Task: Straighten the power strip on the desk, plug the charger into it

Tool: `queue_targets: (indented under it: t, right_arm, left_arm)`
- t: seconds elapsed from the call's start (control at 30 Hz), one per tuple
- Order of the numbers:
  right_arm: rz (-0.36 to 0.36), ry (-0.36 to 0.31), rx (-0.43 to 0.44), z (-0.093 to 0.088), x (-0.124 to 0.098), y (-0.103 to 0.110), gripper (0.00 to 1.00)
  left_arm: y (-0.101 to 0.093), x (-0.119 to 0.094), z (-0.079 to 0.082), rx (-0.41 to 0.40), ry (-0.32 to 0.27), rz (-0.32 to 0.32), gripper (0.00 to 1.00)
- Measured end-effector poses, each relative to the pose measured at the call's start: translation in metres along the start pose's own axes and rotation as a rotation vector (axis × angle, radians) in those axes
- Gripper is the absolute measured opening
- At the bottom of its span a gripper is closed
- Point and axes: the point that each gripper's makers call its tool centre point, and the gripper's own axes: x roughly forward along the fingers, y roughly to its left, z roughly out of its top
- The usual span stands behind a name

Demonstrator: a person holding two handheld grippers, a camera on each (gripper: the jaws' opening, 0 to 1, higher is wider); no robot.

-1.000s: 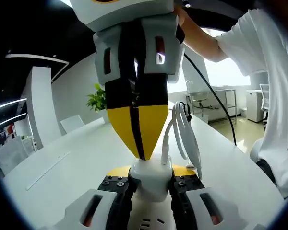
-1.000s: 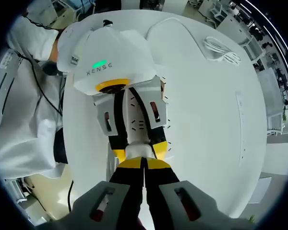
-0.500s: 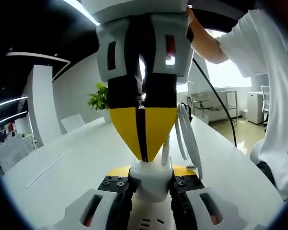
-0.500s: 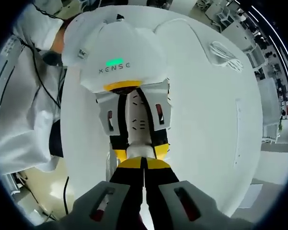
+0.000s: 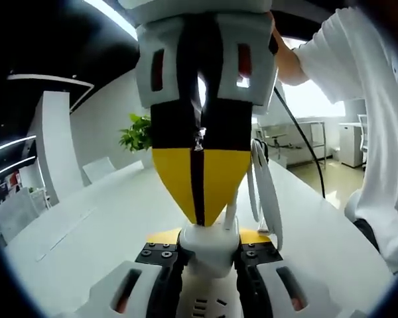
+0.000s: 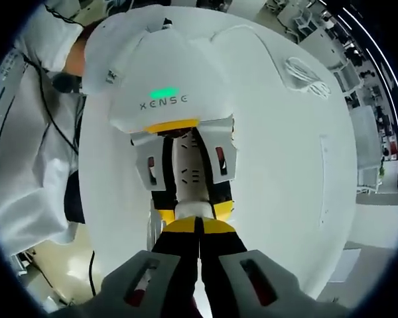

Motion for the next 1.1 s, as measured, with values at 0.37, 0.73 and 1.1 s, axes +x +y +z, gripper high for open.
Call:
queue_targets:
  t: [0.37, 0.73, 1.1]
  right_arm:
    - [0.035, 0.079, -0.015, 0.0035, 0.0031, -0.0006, 0.00]
    - [-0.019, 0.063, -0.017, -0.0037, 0.0050, -0.0039, 0.00]
    - [0.020, -0.024, 0.045, -0.0046, 0.0044, -0.0008, 0.00]
  left_arm:
    - [0.0021, -0.0008, -0.0010, -0.007, 0.004, 0.016, 0.31]
    - [0.0027, 0.0011, -0.0055, 0.042, 0.019, 0.029, 0.31]
    - [-0.0045, 0.0012, -0.0039, 0.018, 0.018, 0.029, 0.32]
